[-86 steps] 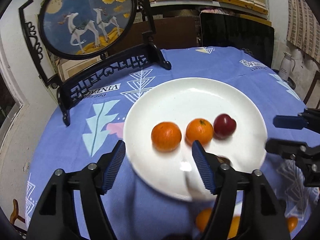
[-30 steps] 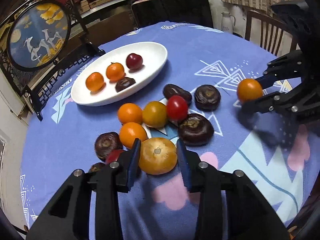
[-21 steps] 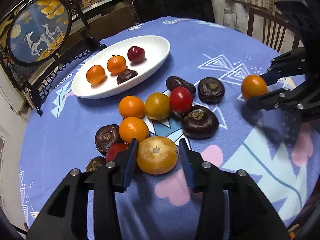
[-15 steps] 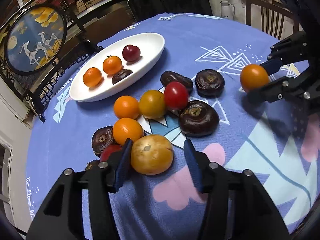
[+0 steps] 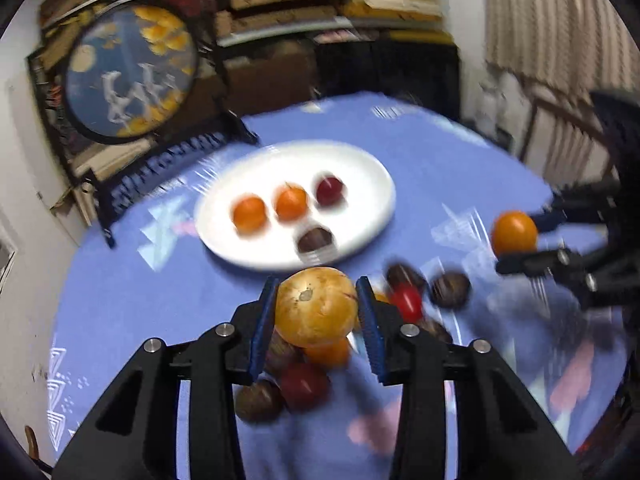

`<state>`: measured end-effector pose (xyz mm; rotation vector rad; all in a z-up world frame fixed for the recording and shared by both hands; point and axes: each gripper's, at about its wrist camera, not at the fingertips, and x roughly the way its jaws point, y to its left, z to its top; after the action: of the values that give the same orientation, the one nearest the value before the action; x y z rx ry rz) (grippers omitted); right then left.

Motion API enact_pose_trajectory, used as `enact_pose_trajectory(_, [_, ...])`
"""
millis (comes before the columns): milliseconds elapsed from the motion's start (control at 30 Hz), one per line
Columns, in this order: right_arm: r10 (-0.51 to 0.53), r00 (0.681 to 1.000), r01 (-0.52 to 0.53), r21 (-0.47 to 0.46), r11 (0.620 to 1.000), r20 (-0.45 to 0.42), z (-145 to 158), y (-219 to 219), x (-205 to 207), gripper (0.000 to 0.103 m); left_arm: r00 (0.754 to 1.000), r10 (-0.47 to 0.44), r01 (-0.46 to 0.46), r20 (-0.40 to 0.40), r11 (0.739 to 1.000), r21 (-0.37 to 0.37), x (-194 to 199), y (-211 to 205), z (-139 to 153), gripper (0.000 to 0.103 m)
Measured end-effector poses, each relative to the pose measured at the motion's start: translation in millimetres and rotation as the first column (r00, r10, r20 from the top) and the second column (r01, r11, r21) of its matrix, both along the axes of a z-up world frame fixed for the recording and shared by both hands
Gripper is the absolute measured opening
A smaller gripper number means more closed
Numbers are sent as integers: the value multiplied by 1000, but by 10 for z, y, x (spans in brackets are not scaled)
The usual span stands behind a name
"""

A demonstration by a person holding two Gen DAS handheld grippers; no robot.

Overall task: Organize fruits
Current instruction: 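Carry both tomatoes over the white plate, then open both tools to release the tomatoes onto the plate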

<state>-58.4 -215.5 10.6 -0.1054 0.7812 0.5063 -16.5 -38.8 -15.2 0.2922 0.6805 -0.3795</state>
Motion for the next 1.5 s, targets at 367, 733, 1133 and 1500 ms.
enact_pose_trajectory(367, [-26,992,16,85,996,126,550,147,734,35,980,191,-188,54,980,-59,923,32,265,39])
enact_pose_trajectory(733, [-71,997,67,101,993,42,251,192,1508,36,982,190,-190,9,981,-28,1442,-96,-89,38])
enact_pose_trajectory(1133, [-93,996,94,68,993,-18,-37,299,2024,36,983,184,-184,-30,983,-9,1635,-119,-330,39])
enact_pose_trajectory(1500, [-134,990,140,135,981,-52,-236,250,2212,36,975,222,-223,-11,973,-56,1696,-44,-342,39])
